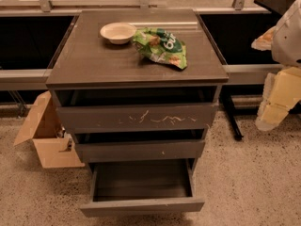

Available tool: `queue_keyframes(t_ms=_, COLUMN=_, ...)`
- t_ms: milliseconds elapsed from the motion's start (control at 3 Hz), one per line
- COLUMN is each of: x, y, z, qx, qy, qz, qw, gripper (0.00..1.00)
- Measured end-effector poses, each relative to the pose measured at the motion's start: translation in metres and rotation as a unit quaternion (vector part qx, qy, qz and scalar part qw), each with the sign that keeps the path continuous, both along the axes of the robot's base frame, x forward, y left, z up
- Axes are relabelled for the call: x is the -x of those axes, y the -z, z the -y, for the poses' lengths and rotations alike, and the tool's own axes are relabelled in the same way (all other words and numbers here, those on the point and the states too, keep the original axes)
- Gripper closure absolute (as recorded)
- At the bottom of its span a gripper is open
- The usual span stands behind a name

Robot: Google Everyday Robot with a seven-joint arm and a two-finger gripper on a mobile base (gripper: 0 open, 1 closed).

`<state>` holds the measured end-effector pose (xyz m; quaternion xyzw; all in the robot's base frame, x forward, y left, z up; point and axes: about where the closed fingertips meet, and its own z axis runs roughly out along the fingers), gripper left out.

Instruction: Close bottom drawer

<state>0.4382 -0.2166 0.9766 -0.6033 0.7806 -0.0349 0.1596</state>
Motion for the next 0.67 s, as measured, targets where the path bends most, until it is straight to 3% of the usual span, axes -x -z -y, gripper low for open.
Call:
queue_keyframes(t_ms=333, x=0.0, y=0.0, z=0.0, qx=-0.001, qy=-0.001, qz=0.001, qw=1.0, gripper=0.0)
queue_keyframes(t_ms=667, x=-0.001, y=0.012, z=-0.005, qx=-0.015, qy=-0.028, qz=-0.005, qw=0.9995, gripper=0.0)
